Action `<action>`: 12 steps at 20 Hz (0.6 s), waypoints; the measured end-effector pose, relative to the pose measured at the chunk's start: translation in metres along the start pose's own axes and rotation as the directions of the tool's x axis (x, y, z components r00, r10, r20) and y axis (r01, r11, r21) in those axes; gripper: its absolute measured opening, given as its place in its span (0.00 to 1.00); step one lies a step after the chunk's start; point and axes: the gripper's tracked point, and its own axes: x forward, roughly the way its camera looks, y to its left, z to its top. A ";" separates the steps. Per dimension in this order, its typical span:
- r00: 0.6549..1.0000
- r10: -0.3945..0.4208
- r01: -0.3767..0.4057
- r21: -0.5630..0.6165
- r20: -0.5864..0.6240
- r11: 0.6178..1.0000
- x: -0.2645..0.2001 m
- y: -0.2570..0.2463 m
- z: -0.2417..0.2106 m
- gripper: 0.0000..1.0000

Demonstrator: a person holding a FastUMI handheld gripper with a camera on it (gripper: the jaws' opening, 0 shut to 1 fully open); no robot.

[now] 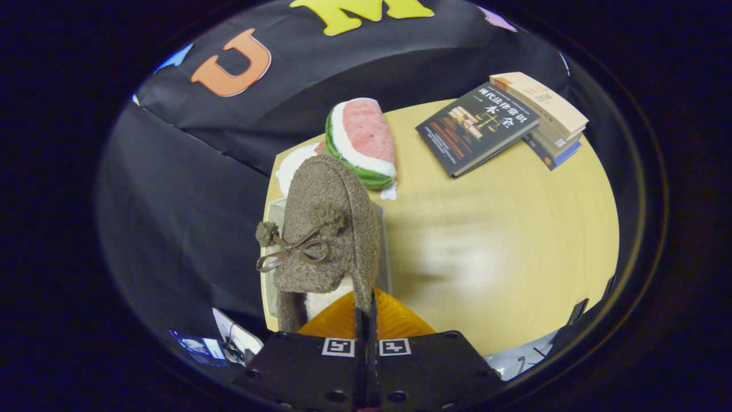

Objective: Open the storage box then place both shoes into the box .Put the left shoe in first, then the right shoe, with the right side of both shoes facing outward in a uniform manner.

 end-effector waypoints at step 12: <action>0.962 -0.270 0.271 0.061 -0.027 0.961 0.123 0.025 -0.022 0.01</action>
